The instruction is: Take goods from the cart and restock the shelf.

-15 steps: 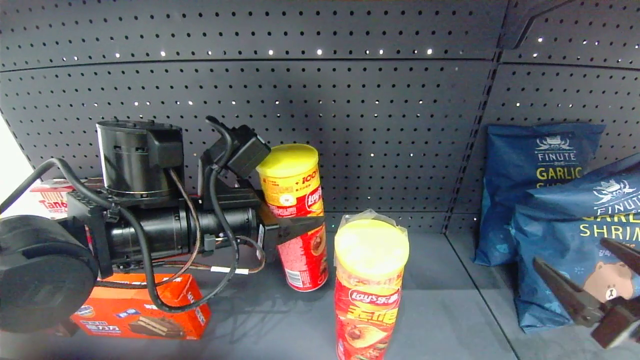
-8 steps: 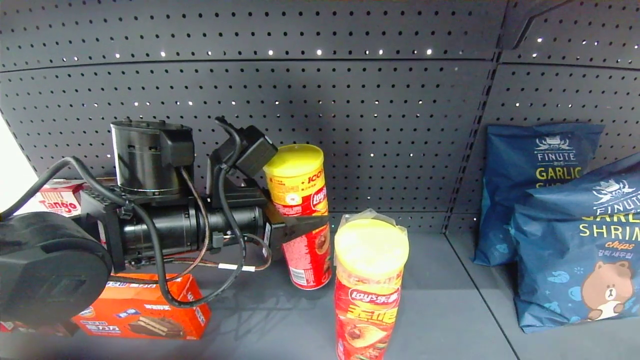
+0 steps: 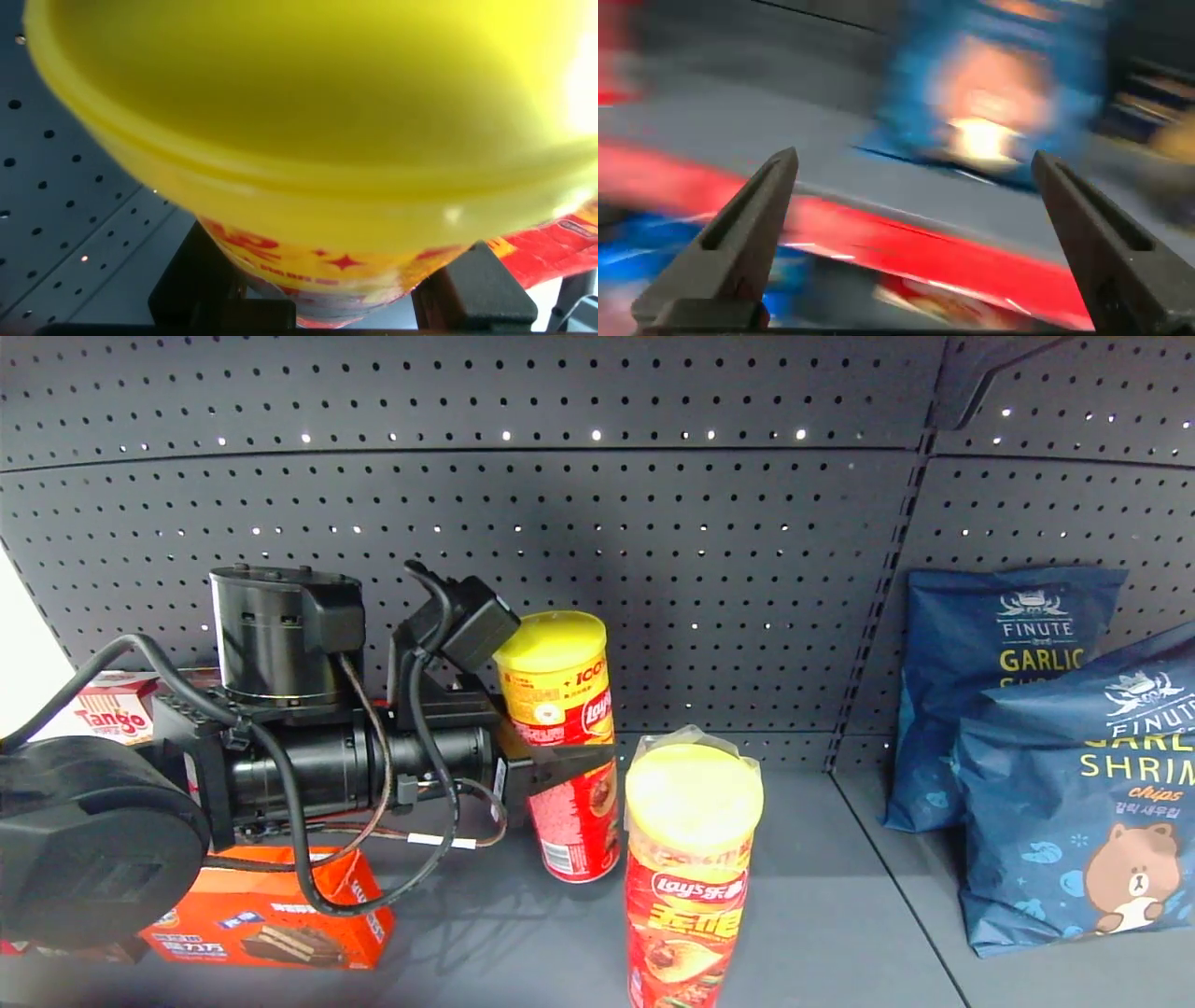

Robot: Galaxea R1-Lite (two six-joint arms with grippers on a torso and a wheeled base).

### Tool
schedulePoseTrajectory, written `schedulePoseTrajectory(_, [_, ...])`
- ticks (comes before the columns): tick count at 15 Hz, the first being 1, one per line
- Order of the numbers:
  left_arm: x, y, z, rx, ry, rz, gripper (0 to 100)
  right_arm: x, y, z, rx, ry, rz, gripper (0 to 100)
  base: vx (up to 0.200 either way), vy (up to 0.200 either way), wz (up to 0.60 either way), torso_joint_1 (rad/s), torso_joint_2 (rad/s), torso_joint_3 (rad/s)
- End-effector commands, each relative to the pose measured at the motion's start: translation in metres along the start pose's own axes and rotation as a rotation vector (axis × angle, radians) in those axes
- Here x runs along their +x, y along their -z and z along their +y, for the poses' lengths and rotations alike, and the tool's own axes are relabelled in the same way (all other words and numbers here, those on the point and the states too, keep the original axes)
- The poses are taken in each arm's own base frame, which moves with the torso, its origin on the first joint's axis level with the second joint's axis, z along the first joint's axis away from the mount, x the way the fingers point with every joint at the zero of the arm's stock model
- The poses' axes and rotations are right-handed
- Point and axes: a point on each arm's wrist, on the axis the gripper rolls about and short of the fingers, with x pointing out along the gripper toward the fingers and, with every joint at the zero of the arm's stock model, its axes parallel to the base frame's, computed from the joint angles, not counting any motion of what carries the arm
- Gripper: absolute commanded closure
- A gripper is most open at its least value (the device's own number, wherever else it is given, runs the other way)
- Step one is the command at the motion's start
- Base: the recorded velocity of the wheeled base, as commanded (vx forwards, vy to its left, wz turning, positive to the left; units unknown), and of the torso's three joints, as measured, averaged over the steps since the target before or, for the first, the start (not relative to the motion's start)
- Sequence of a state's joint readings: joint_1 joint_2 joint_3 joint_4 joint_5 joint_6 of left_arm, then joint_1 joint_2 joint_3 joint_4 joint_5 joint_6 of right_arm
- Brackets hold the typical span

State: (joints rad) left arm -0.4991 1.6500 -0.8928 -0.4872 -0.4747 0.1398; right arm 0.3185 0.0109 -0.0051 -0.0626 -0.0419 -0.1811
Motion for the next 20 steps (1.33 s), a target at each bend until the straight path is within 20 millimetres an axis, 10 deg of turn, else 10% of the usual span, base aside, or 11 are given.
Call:
schedulePoseTrajectory(1, [0.0006, -0.0001, -0.0011, 0.001, 0.006, 0.0, 100, -0.0018, 0.0007, 0.0014, 0.024, -0.064, 0.006, 0, 0.0, 0.0, 0.0, 0.0, 0.0, 0.0])
schedulePoseTrajectory(10, [-0.0003, 0.0002, 0.0, 0.0, 0.002, 0.0, 100, -0.0022, 0.0009, -0.0014, 0.12, 0.074, 0.034, 0, 0.0, 0.0, 0.0, 0.0, 0.0, 0.0])
schedulePoseTrajectory(13, [-0.0001, 0.0001, -0.0005, 0.0, 0.003, 0.0, 100, -0.0029, -0.0007, 0.0045, 0.128, -0.193, 0.005, 0, 0.0, 0.0, 0.0, 0.0, 0.0, 0.0])
schedulePoseTrajectory(17, [-0.0007, -0.0002, -0.0002, 0.0, 0.002, -0.002, 100, -0.0022, 0.0014, -0.0031, 0.144, 0.155, 0.038, 0, 0.0, 0.0, 0.0, 0.0, 0.0, 0.0])
schedulePoseTrajectory(20, [-0.0009, -0.0002, 0.0002, 0.0, 0.0, -0.002, 100, -0.0008, 0.0021, -0.0013, 0.122, 0.084, 0.009, 0, 0.0, 0.0, 0.0, 0.0, 0.0, 0.0])
